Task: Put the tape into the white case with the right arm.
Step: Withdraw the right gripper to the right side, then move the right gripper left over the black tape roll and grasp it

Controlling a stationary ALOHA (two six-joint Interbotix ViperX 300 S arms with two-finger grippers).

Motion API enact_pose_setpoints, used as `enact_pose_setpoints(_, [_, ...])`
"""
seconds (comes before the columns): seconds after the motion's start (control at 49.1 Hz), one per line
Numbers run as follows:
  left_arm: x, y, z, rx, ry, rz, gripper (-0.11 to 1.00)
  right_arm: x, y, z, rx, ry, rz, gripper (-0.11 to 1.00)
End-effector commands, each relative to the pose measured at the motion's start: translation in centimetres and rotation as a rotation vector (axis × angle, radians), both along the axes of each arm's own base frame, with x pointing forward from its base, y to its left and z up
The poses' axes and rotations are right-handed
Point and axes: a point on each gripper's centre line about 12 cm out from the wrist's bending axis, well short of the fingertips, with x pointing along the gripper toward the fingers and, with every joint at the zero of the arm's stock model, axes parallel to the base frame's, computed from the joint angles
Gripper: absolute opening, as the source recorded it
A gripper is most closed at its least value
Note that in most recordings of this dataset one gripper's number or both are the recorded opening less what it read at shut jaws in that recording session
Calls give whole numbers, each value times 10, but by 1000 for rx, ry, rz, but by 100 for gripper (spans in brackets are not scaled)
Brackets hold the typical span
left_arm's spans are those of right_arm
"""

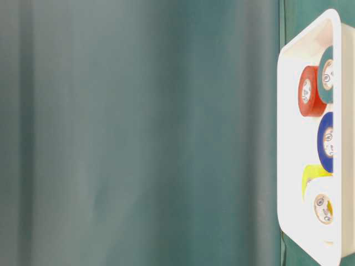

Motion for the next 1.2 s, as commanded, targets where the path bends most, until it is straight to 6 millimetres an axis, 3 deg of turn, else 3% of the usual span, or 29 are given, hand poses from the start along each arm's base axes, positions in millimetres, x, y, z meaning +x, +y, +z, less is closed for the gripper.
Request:
enact_pose_setpoints(0.0, [1,0,4,0,-6,3,0,11,3,7,1,-7,19,59])
enact_pose_setpoints(0.367, [1,0,4,0,-6,2,0,61,14,10,-18,52,91,59])
enact_pose_setpoints(1.182, [1,0,4,0,-6,3,0,203,28,5,-24,80,109,61])
